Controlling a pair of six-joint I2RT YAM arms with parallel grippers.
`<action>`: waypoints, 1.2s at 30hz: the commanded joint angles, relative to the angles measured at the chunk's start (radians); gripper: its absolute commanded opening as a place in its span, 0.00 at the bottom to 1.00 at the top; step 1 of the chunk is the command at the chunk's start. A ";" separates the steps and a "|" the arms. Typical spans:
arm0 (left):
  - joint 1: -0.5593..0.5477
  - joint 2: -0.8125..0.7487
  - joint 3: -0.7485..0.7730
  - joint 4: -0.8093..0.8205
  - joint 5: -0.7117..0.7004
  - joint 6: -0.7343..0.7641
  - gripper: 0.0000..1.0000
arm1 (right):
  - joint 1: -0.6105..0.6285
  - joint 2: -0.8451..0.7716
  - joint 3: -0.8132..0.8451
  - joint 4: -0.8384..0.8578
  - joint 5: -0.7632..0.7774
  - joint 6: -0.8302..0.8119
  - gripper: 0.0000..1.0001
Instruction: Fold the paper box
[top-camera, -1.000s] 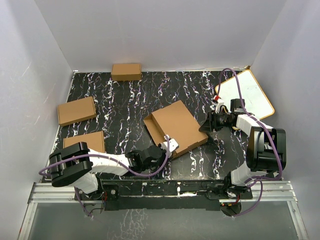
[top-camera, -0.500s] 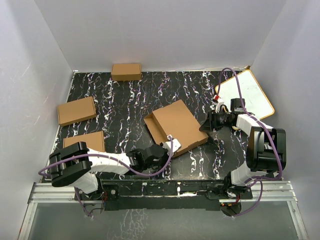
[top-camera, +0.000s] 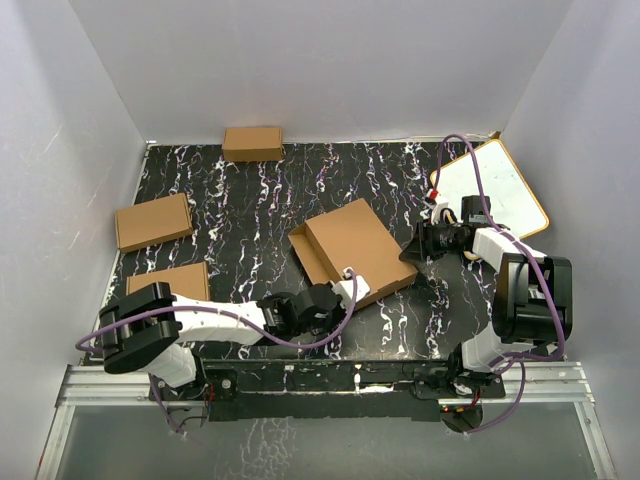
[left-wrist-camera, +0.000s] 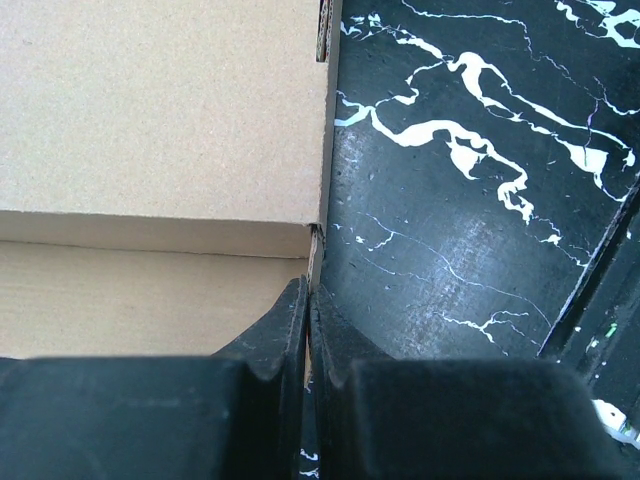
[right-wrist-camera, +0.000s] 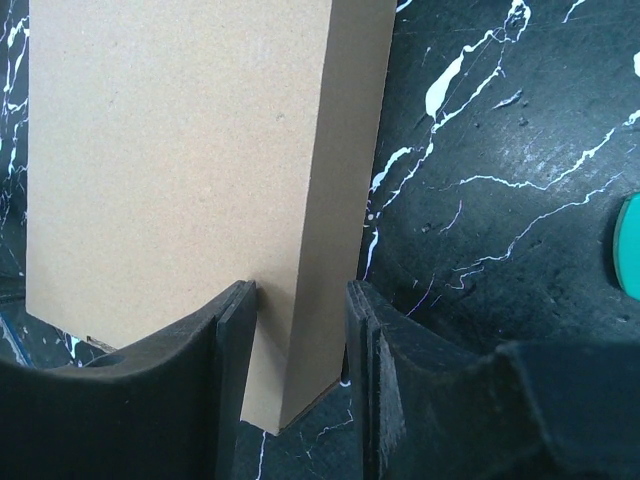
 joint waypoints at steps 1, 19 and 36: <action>0.000 -0.007 0.078 0.000 -0.029 0.013 0.00 | 0.024 0.023 0.002 0.002 0.072 -0.041 0.43; 0.001 0.011 0.124 -0.072 -0.053 -0.010 0.00 | 0.047 0.031 0.001 0.006 0.083 -0.044 0.43; 0.001 -0.069 0.008 -0.017 0.014 -0.022 0.00 | 0.051 0.044 0.003 0.007 0.118 -0.041 0.43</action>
